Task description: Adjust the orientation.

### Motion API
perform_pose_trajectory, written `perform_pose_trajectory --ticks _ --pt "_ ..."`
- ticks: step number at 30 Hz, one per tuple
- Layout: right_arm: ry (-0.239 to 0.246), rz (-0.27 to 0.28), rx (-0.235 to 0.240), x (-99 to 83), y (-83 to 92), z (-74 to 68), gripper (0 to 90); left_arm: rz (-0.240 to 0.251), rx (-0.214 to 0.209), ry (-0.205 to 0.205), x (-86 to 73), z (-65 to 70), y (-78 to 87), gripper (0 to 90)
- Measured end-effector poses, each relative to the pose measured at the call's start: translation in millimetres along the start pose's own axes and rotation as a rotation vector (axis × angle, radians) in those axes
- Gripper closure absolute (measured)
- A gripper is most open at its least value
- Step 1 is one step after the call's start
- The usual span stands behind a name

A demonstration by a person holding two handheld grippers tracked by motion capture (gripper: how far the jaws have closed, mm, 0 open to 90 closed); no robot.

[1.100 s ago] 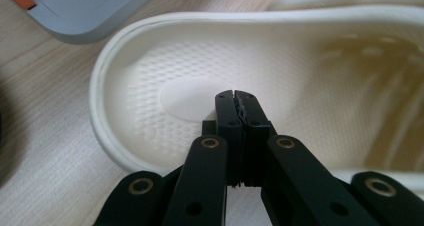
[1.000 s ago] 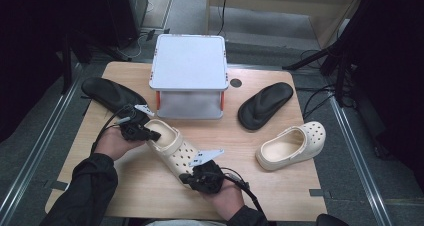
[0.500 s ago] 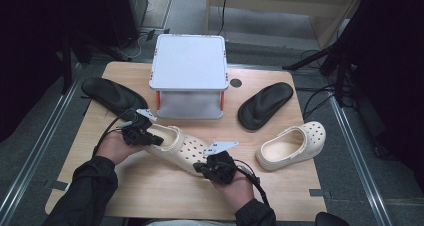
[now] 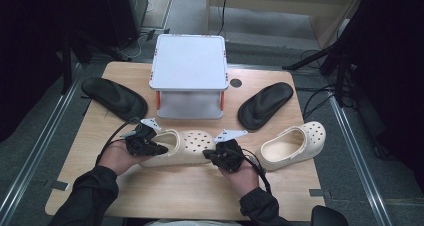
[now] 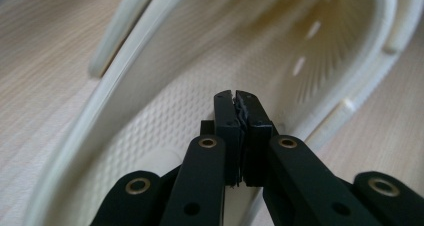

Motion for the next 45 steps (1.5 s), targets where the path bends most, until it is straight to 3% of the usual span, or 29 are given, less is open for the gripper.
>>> perform_pose_trajectory --ticks 11,17,22,27,32,34,35,38,45 --pt "-0.012 0.009 -0.025 12.6 -10.3 18.0 90.0 0.020 -0.045 -0.010 -1.6 28.8 -12.7 88.6" --pt "-0.017 0.005 -0.035 20.4 -16.8 22.6 90.0 0.054 -0.044 -0.004 3.1 36.4 -13.0 88.5" --pt "-0.004 0.010 -0.034 27.5 -23.7 25.3 90.0 0.064 -0.039 0.017 2.1 35.2 -6.2 87.4" --pt "-0.019 0.025 -0.018 32.4 -20.6 24.3 90.0 0.119 0.008 0.021 5.3 36.3 22.7 87.7" --pt "-0.020 0.043 0.018 32.0 -9.6 10.0 90.0 0.198 0.048 0.060 4.3 20.9 54.7 88.4" --pt "-0.018 0.043 0.032 28.6 -8.3 2.7 90.0 0.198 0.065 0.080 -1.8 10.3 58.8 88.7" --pt "-0.018 0.043 0.032 28.6 -8.3 2.7 90.0 0.198 0.065 0.080 -1.8 10.3 58.8 88.8" --pt "-0.004 0.030 0.049 20.3 -10.0 -11.4 90.0 0.201 0.069 0.113 -12.3 -8.5 56.6 88.9" --pt "0.007 0.004 0.059 12.2 -18.8 -23.5 90.0 0.183 0.049 0.154 -21.2 -23.8 44.0 89.0"
Point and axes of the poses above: each handheld gripper's, and its own axes: y roughly backward along the jaws, x roughly out of its top, z roughly to its right, the point moved 9 cm from there along -y, roughly forward along the jaws, and after that the axes turned 10 degrees about -x, right-handed, at the moved point
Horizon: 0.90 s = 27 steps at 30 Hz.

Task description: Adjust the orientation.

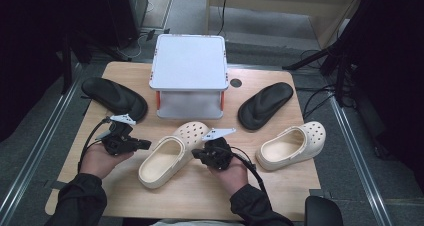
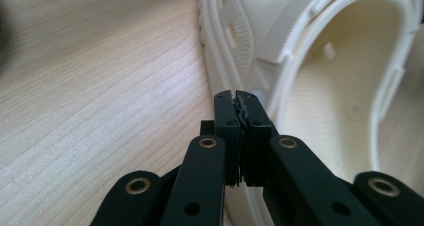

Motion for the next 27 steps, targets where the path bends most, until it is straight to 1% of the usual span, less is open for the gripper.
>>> perform_pose_trajectory --ticks 1,2,4,6,7,10,11,12,13,17,20,21,23,26,27 --pt "0.000 -0.003 0.004 -0.5 -1.2 -0.9 90.0 -0.004 -0.014 0.007 -1.2 -1.7 -4.1 89.0" --pt "0.000 -0.003 0.004 -0.5 -1.2 -0.9 90.0 -0.004 -0.014 0.007 -1.2 -1.7 -4.1 89.0" --pt "0.008 -0.012 0.007 -1.5 -5.5 -2.5 90.0 -0.030 -0.018 0.006 -3.3 -2.8 -10.1 89.0" --pt "0.008 -0.013 0.007 -1.6 -7.4 -3.1 90.0 -0.036 -0.022 0.008 -3.7 -2.3 -12.6 89.0" --pt "0.005 -0.014 0.005 -1.6 -7.7 -3.1 90.0 -0.051 -0.025 0.002 -4.9 -1.1 -15.4 89.1" --pt "0.005 -0.015 0.005 -1.4 -8.1 -2.6 90.0 -0.049 -0.028 0.012 -5.4 -0.3 -15.1 89.8" --pt "0.004 -0.015 0.004 -1.3 -8.1 -2.4 90.0 -0.051 -0.039 0.020 -6.9 1.0 -15.4 89.8" --pt "0.007 -0.013 0.005 -0.9 -8.4 -1.8 90.0 -0.049 -0.040 0.020 -7.3 1.6 -15.4 89.9" --pt "0.007 -0.013 0.005 -0.9 -8.4 -1.8 90.0 -0.049 -0.040 0.020 -7.3 1.6 -15.4 90.0" --pt "-0.001 -0.008 -0.001 1.8 -10.5 2.1 90.0 -0.069 -0.037 0.012 -11.0 8.8 -15.9 90.0" --pt "-0.011 -0.009 -0.003 3.4 -11.9 4.3 90.0 -0.071 -0.037 0.011 -11.8 11.7 -16.2 90.0" --pt "-0.021 -0.012 0.003 5.4 -13.3 6.7 90.0 -0.069 -0.054 0.014 -12.4 15.2 -17.1 90.0" --pt "-0.023 -0.008 0.005 7.7 -15.2 8.8 90.0 -0.073 -0.051 0.009 -12.9 17.7 -18.2 90.0" --pt "-0.020 -0.009 -0.003 10.5 -17.3 10.6 90.0 -0.069 -0.041 0.014 -13.1 18.8 -18.3 90.0" --pt "-0.022 -0.012 -0.003 11.3 -18.1 10.6 90.0 -0.066 -0.037 0.029 -13.6 18.7 -17.6 90.0"
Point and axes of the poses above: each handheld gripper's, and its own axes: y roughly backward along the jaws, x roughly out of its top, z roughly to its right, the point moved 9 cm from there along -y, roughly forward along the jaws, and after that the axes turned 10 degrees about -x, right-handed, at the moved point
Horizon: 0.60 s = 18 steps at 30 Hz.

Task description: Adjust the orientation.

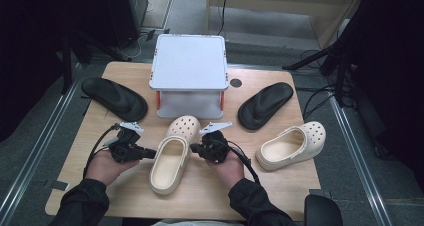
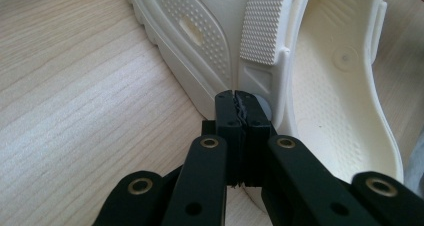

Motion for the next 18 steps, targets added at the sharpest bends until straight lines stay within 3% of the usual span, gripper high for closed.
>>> perform_pose_trajectory --ticks 3,7,13,18 --pt "0.013 -0.001 -0.011 4.9 -4.3 -0.1 90.0 0.002 -0.019 0.049 -2.1 0.0 1.4 90.0" --pt "0.018 -0.006 -0.012 9.7 -8.7 0.5 90.0 0.005 -0.002 0.042 -6.1 4.9 1.0 90.0" --pt "0.016 -0.007 -0.014 12.2 -10.9 1.3 90.0 0.006 -0.032 0.046 -6.7 5.0 0.6 90.0" --pt "0.019 -0.005 -0.014 12.8 -11.0 2.5 90.0 0.020 -0.024 0.032 -5.5 4.7 1.3 89.5"
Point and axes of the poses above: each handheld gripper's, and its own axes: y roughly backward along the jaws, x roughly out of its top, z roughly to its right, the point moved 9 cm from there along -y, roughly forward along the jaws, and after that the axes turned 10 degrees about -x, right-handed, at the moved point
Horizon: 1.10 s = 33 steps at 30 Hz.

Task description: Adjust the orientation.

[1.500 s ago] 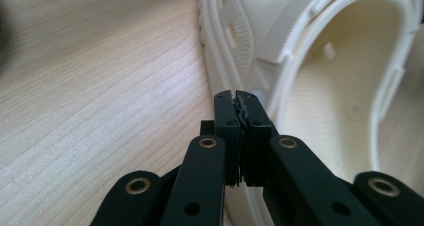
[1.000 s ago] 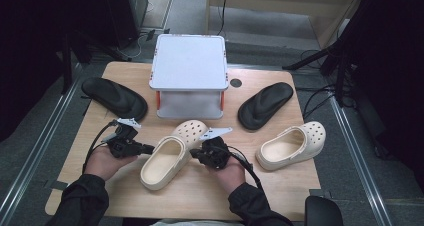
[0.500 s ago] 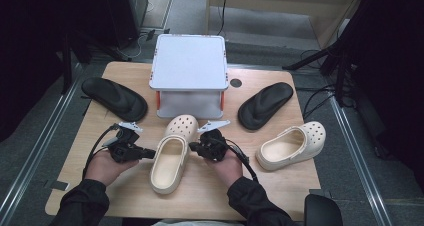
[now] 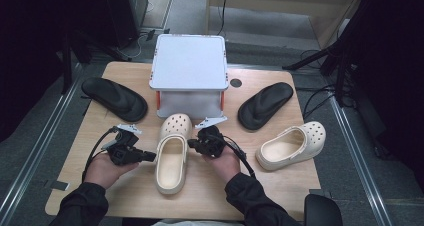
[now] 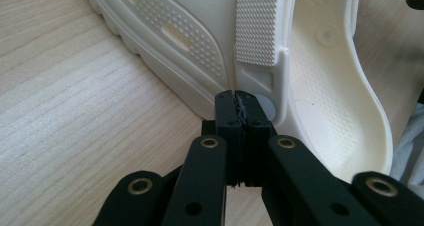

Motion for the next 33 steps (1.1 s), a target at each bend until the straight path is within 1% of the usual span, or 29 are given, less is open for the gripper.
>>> perform_pose_trajectory --ticks 1,4,5,6,7,9,10,11,12,13,14,15,17,19,21,23,24,25,26,28,29,30,33 --pt "0.001 -0.001 0.001 -0.1 0.4 0.3 89.3 0.000 0.000 0.000 0.0 0.0 0.0 88.3" --pt "0.017 0.007 -0.013 0.1 3.1 3.7 84.2 0.044 0.013 -0.020 5.5 -1.0 8.5 84.2" --pt "0.017 0.007 -0.013 0.1 3.1 3.7 84.2 0.044 0.013 -0.020 5.5 -1.0 8.5 82.1" --pt "0.018 0.015 -0.012 1.3 7.7 5.8 81.6 0.058 0.011 -0.017 6.6 -0.8 10.2 79.6" --pt "0.018 0.015 -0.012 1.3 7.7 5.8 81.6 0.068 0.016 -0.017 7.2 -1.5 11.9 79.6" --pt "0.017 0.025 -0.010 2.8 13.3 7.2 76.4 0.074 0.031 -0.014 7.8 -4.6 14.4 73.5" --pt "0.015 0.026 -0.001 3.0 17.6 8.4 70.9 0.089 0.054 -0.026 9.9 -8.2 16.6 65.9" --pt "0.014 0.029 -0.003 2.8 19.7 9.4 68.4 0.103 0.064 -0.031 11.5 -10.1 18.0 60.8" --pt "0.011 0.032 -0.003 2.8 21.9 10.4 66.5 0.119 0.071 -0.028 13.5 -11.8 19.3 56.3" --pt "0.011 0.032 -0.003 2.8 21.9 10.4 66.5 0.119 0.071 -0.028 13.5 -11.8 19.3 52.7" --pt "0.009 0.043 -0.012 3.4 26.0 14.0 63.5 0.132 0.063 -0.014 15.3 -13.9 21.2 50.0" --pt "0.007 0.048 -0.013 3.5 28.3 15.8 62.3 0.132 0.065 -0.011 15.6 -15.2 21.7 47.8" --pt "0.001 0.058 -0.018 3.5 33.4 19.3 61.4 0.135 0.078 -0.013 16.0 -16.8 22.9 46.4" --pt "-0.007 0.069 -0.017 2.8 38.8 22.1 60.3 0.137 0.076 -0.020 16.9 -17.0 23.4 44.1" --pt "-0.011 0.078 -0.017 1.1 44.4 24.8 59.7 0.128 0.084 -0.026 17.4 -17.4 23.7 42.9" --pt "-0.014 0.080 -0.019 -0.2 47.3 26.3 59.7 0.128 0.086 -0.028 18.3 -17.0 23.7 42.4" --pt "-0.017 0.079 -0.018 -3.5 52.5 29.1 59.4 0.133 0.099 -0.033 20.1 -17.2 24.5 42.4" --pt "-0.015 0.078 -0.022 -5.0 55.1 31.1 59.0 0.140 0.102 -0.036 22.1 -16.6 25.3 42.2" --pt "-0.017 0.080 -0.021 -6.2 57.7 32.3 58.8 0.146 0.091 -0.035 25.6 -15.1 26.1 41.9" --pt "-0.016 0.079 -0.025 -8.9 62.6 34.5 59.6 0.138 0.084 -0.037 27.7 -14.8 25.0 41.7" --pt "-0.016 0.079 -0.025 -8.9 62.6 34.5 59.6 0.138 0.084 -0.037 27.7 -14.8 25.0 41.6" --pt "-0.017 0.083 -0.034 -11.5 67.7 37.3 59.7 0.126 0.081 -0.043 29.4 -15.3 23.3 41.5" --pt "-0.026 0.090 -0.036 -14.3 72.8 40.6 59.7 0.122 0.079 -0.049 32.1 -16.1 23.1 41.3"
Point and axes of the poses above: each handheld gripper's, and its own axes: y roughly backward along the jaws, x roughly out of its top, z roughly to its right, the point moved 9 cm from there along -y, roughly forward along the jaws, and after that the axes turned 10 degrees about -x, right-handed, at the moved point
